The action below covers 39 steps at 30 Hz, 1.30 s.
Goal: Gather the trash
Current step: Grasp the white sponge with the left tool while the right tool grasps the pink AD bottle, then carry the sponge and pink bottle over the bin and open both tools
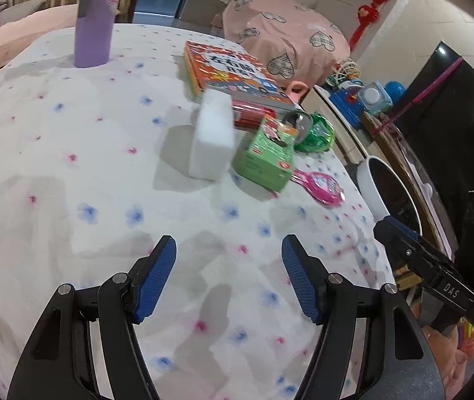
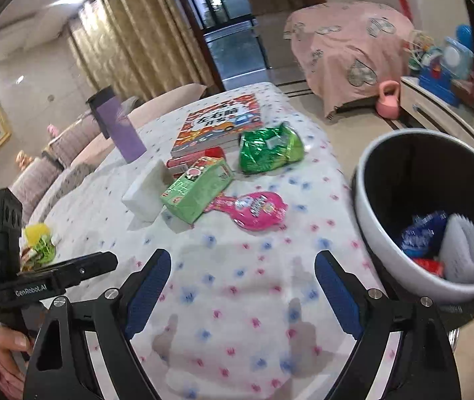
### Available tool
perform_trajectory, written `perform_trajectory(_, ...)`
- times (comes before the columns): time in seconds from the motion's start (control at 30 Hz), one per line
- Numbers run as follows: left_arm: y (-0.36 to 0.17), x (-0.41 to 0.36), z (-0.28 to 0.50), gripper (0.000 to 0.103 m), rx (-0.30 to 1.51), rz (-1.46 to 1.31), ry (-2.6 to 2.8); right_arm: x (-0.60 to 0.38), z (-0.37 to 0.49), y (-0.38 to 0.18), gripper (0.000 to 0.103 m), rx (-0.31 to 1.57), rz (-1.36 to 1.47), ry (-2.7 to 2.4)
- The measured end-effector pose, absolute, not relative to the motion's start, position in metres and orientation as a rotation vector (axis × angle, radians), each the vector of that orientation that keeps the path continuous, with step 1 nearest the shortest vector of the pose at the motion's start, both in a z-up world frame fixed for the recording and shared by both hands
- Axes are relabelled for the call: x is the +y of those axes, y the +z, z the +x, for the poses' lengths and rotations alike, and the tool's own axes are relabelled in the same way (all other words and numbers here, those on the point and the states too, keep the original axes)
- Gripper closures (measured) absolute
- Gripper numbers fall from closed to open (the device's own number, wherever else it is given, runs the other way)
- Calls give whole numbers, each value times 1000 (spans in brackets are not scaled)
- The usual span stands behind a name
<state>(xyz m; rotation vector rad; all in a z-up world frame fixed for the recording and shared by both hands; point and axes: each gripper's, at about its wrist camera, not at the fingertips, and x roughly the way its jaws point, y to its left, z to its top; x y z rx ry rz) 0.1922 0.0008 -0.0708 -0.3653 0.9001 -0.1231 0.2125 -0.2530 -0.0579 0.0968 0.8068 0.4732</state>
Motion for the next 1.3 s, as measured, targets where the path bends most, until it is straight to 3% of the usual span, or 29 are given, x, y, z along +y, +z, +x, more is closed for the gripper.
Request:
perform_trajectory(0.87, -75, 9, 276, 36, 901, -324, -59, -204, 290, -94, 17, 935, -206, 538)
perform_trajectory(0.9, -77, 8, 278, 37, 901, -318, -59, -202, 290, -97, 23, 943, -220, 532)
perform_trajectory(0.97, -79, 7, 280, 57, 906, -319, -70, -200, 286, -98, 36, 930, -252, 504)
perform_trajectory(1.0, -79, 7, 278, 62, 900, -329, -86, -199, 285, -98, 45, 927, -254, 502)
perform_trajectory(1.03, -78, 6, 277, 71, 900, -325, -88, -201, 283, -97, 45, 926, -246, 505)
perform_trajectory(1.1, -75, 4, 271, 71, 897, -304, -84, -203, 279, -96, 53, 923, -232, 500)
perform_trajectory(1.3, -66, 7, 243, 72, 872, -324, -104, -220, 259, -92, 55, 934, -110, 505)
